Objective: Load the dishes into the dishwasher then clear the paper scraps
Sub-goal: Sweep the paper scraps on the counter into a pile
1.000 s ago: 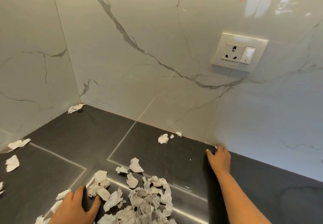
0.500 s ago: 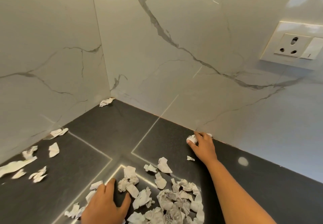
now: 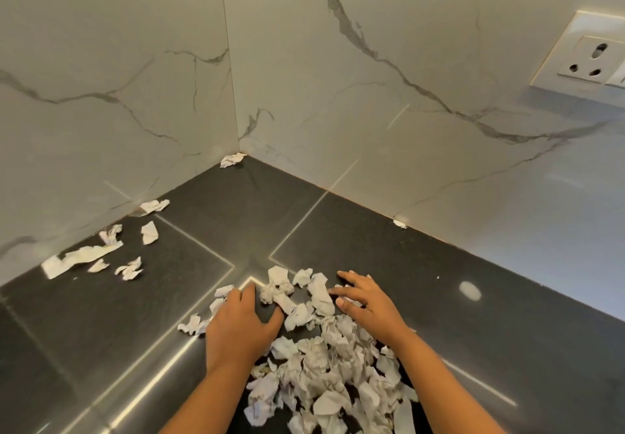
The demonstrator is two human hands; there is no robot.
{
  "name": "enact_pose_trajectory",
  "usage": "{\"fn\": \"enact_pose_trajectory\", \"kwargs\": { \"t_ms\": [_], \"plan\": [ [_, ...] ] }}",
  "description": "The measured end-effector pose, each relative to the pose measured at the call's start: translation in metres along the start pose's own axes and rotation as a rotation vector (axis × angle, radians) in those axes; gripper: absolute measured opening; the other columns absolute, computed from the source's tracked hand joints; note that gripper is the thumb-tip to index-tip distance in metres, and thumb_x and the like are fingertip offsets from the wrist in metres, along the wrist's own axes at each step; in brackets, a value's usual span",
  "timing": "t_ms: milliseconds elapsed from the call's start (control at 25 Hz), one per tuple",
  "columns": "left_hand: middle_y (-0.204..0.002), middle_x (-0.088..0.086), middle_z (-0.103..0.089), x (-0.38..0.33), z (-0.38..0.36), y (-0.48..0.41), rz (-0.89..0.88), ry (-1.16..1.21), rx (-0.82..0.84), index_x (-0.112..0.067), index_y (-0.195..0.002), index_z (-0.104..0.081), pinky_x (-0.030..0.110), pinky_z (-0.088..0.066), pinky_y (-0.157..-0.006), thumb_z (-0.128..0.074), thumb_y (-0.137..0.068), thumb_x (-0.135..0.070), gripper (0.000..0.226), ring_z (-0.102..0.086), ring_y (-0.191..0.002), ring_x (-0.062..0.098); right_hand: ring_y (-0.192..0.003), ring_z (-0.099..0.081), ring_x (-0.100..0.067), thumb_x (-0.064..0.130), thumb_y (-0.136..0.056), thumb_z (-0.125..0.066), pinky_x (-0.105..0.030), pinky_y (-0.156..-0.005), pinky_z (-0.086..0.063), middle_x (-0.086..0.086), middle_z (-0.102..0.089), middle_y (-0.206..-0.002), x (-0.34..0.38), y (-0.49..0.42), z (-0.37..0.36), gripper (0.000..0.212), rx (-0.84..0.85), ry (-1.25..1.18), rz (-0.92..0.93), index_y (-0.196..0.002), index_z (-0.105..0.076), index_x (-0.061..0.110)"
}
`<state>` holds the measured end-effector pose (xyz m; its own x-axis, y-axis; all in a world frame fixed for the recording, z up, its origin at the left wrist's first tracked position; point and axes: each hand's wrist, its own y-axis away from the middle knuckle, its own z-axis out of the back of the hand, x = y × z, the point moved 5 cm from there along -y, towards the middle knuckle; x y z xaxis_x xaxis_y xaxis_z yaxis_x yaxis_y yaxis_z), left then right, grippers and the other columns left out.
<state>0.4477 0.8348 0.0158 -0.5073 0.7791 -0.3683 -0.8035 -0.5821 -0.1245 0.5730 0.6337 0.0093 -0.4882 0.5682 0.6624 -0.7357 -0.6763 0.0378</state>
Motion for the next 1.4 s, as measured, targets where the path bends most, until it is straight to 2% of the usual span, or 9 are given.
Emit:
{"fn": "enact_pose_trajectory", "kwargs": {
  "t_ms": [160, 360, 480, 680, 840, 1000, 1160, 1280, 1400],
  "plan": [
    [-0.084, -0.008, -0.048, 0.001, 0.000, 0.000, -0.003, 0.048, 0.024, -0.026, -0.096, -0.049, 0.029, -0.038, -0.058, -0.046, -0.078, -0.061, 0.040, -0.055, -0.079, 0.015, -0.135, -0.024, 0.002, 0.037, -0.094, -0.049, -0.029, -0.116, -0.009, 0.016, -0.042, -0.142, 0.022, 0.038, -0.010, 0.026, 0.126, -0.162, -0.086, -0.116, -0.063, 0.036],
    [-0.094, -0.008, -0.056, 0.005, 0.003, 0.002, -0.017, 0.121, 0.028, -0.028, -0.117, -0.057, 0.029, -0.046, -0.068, -0.047, -0.082, -0.058, 0.047, -0.055, -0.088, 0.013, -0.114, -0.049, 0.005, 0.038, -0.093, -0.052, -0.013, -0.092, -0.040, 0.022, -0.054, -0.120, 0.048, 0.095, 0.010, 0.028, -0.076, -0.121, -0.162, -0.119, -0.061, 0.034],
    [-0.089, -0.012, -0.058, 0.004, 0.009, 0.005, -0.036, 0.237, 0.048, -0.033, -0.110, -0.064, 0.027, -0.042, -0.066, -0.052, -0.083, -0.049, 0.033, -0.054, -0.085, 0.011, -0.138, -0.027, -0.008, 0.044, -0.092, -0.048, -0.032, -0.113, -0.028, 0.014, -0.035, -0.146, 0.051, 0.118, 0.011, 0.045, -0.035, -0.057, -0.174, -0.136, -0.042, 0.039],
    [-0.091, -0.011, -0.059, 0.010, 0.013, 0.011, -0.106, 0.457, 0.074, -0.029, -0.107, -0.067, 0.027, -0.041, -0.067, -0.058, -0.087, -0.035, 0.022, -0.058, -0.089, 0.014, -0.133, -0.036, -0.018, 0.065, -0.073, -0.059, -0.034, -0.106, -0.035, 0.001, -0.041, -0.144, 0.034, 0.169, 0.041, 0.082, -0.277, -0.003, -0.449, -0.143, -0.033, 0.030],
    [-0.095, -0.011, -0.059, 0.005, 0.011, 0.024, -0.247, 0.390, 0.113, -0.031, -0.113, -0.063, 0.027, -0.043, -0.069, -0.049, -0.081, -0.052, 0.041, -0.056, -0.088, 0.011, -0.128, -0.042, -0.025, 0.073, -0.042, -0.072, -0.038, -0.102, -0.043, -0.006, -0.032, -0.147, 0.024, 0.207, 0.009, 0.128, 0.046, 0.142, -0.723, -0.148, -0.016, 0.027],
    [-0.100, -0.012, -0.056, -0.001, 0.003, 0.044, -0.439, 0.215, 0.094, -0.026, -0.125, -0.056, 0.022, -0.038, -0.076, -0.025, -0.076, -0.066, 0.070, -0.049, -0.092, 0.006, -0.116, -0.050, -0.019, 0.063, -0.041, -0.079, -0.041, -0.100, -0.046, -0.005, -0.037, -0.143, 0.048, 0.193, -0.026, 0.127, -0.063, -0.124, -0.551, -0.147, -0.017, 0.031],
    [-0.105, -0.009, -0.055, 0.022, 0.017, 0.064, -0.286, 0.542, -0.044, -0.018, -0.121, -0.060, 0.017, -0.039, -0.076, -0.032, -0.082, -0.060, 0.064, -0.054, -0.096, 0.009, -0.092, -0.058, -0.011, 0.069, -0.045, -0.068, -0.034, -0.084, -0.055, 0.001, -0.046, -0.129, 0.059, 0.186, -0.006, 0.112, -0.344, -0.217, -0.439, -0.143, -0.028, 0.031],
    [-0.109, -0.006, -0.056, 0.050, 0.030, 0.079, -0.115, 0.702, -0.195, -0.015, -0.118, -0.061, 0.026, -0.041, -0.085, -0.037, -0.080, -0.059, 0.063, -0.050, -0.103, 0.011, -0.125, -0.038, -0.014, 0.079, -0.048, -0.064, -0.039, -0.102, -0.040, 0.004, -0.030, -0.145, 0.062, 0.202, -0.012, 0.113, -0.348, -0.080, -0.367, -0.145, -0.020, 0.039],
    [-0.112, -0.003, -0.056, 0.056, 0.032, 0.083, -0.073, 0.599, -0.185, -0.014, -0.120, -0.059, 0.022, -0.033, -0.086, -0.039, -0.079, -0.058, 0.064, -0.043, -0.103, 0.006, -0.141, 0.019, -0.015, 0.096, -0.045, -0.044, -0.047, -0.115, -0.001, 0.009, 0.030, -0.151, 0.065, 0.196, -0.055, 0.122, -0.033, 0.243, -0.232, -0.140, 0.017, 0.050]
  ]
}}
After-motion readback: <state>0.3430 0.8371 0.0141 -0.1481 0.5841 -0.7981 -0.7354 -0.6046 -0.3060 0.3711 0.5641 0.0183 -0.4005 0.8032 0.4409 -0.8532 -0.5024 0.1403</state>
